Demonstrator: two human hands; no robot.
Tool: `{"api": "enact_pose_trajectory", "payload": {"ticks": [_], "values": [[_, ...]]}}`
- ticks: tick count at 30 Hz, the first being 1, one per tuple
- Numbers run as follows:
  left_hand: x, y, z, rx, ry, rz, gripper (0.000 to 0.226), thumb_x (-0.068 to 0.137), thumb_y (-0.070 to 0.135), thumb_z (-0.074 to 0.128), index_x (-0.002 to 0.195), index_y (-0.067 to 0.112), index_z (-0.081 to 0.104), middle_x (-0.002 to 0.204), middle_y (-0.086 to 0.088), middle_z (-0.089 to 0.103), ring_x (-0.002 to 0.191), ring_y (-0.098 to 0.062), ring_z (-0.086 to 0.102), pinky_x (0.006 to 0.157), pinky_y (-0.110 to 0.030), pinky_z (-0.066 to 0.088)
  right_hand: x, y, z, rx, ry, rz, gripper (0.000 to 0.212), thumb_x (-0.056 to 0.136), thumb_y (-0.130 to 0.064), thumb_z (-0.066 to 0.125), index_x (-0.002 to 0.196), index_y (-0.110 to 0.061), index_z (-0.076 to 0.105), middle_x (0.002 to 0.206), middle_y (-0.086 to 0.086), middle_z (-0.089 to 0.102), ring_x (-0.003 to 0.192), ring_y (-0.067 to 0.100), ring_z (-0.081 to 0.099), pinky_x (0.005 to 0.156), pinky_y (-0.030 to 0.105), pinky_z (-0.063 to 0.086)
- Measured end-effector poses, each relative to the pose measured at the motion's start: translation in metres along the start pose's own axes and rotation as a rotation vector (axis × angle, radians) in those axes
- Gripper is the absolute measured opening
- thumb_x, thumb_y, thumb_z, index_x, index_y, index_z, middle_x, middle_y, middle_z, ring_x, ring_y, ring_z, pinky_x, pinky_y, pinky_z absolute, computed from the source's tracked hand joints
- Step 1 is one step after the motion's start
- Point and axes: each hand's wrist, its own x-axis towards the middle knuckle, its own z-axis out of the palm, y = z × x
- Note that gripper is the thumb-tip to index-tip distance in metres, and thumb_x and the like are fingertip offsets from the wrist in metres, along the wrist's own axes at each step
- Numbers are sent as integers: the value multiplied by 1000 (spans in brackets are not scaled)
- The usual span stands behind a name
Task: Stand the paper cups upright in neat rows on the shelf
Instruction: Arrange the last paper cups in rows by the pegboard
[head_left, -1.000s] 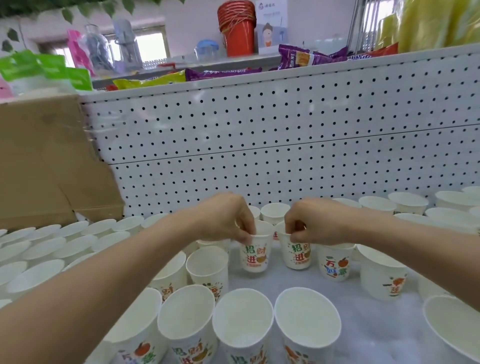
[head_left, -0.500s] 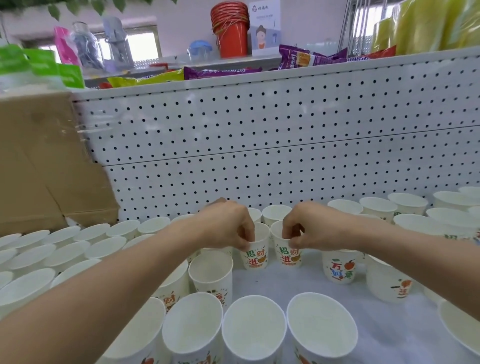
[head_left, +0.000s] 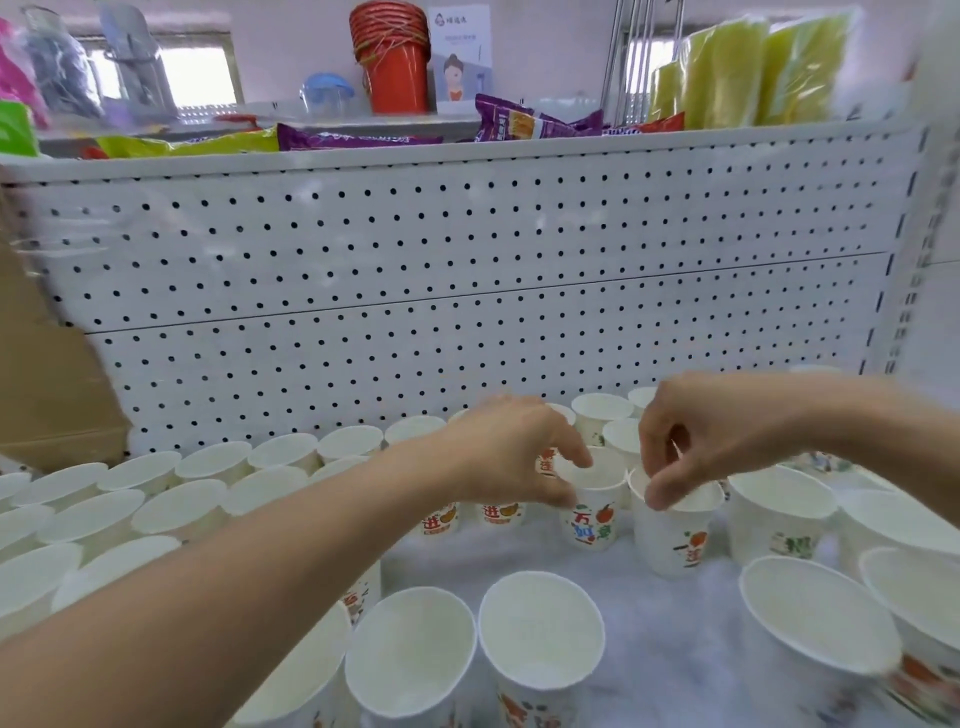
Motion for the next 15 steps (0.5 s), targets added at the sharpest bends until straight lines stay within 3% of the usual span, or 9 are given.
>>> {"api": "enact_pose_trajectory", "payload": {"ticks": [4,8,15], "values": [[5,6,7,52,-40,46,16,84,29,70,99,29,74,89,16,70,79,-2,54,76,-22,41,-6,5,23,-133,-33,11,13,76,-38,70,71,-27,65,79,-10,65,76,7,61,66,26,51],[-28,-6,-10,8,-18,-16,14,84,31,71,97,32,75,91,17,70,84,-3,59,80,-23,47,-8,-4,25,-97,77,-87,12,82,-31,64,72,-25,65,72,-11,62,69,6,57,62,23,47],[-88,-34,-20,89,-44,-91,12,82,39,72,93,36,75,87,20,71,87,0,56,92,-22,35,27,-52,38,-5,116,-351,8,83,-29,63,80,-26,69,77,-10,65,73,8,57,69,32,52]]}}
